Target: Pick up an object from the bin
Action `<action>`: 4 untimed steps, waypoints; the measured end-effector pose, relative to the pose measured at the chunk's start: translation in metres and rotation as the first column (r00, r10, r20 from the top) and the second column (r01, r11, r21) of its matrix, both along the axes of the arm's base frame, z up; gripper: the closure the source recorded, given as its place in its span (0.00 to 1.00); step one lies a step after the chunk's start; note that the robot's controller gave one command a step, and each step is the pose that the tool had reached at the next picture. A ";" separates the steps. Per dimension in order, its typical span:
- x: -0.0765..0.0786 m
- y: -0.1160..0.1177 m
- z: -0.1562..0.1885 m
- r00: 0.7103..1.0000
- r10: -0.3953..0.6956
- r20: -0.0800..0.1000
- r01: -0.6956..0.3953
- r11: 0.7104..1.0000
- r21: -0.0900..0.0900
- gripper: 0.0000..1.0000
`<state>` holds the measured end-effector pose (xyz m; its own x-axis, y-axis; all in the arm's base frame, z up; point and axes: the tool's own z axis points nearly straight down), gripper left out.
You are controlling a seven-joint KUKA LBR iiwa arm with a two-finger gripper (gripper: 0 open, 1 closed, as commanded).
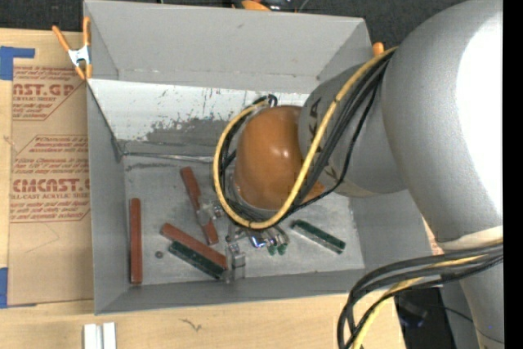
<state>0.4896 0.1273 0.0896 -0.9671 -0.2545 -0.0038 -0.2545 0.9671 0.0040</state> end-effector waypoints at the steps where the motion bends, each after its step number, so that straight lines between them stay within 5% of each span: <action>1: 0.038 0.064 -0.020 0.993 0.116 0.000 -0.116 0.993 -0.003 0.00; 2: 0.039 0.063 -0.018 0.994 0.113 0.000 -0.113 0.994 -0.003 1.00; 3: 0.039 0.063 -0.019 0.994 0.113 0.002 -0.113 0.994 -0.003 0.00; 4: 0.004 0.034 0.034 0.979 0.206 0.000 -0.206 0.979 -0.005 0.00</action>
Offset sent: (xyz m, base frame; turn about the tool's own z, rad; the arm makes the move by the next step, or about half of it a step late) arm 0.0378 0.0615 -0.0196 -0.1129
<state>0.4937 0.1613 0.1241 -0.8939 -0.4483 -0.0022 -0.4483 0.8939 -0.0005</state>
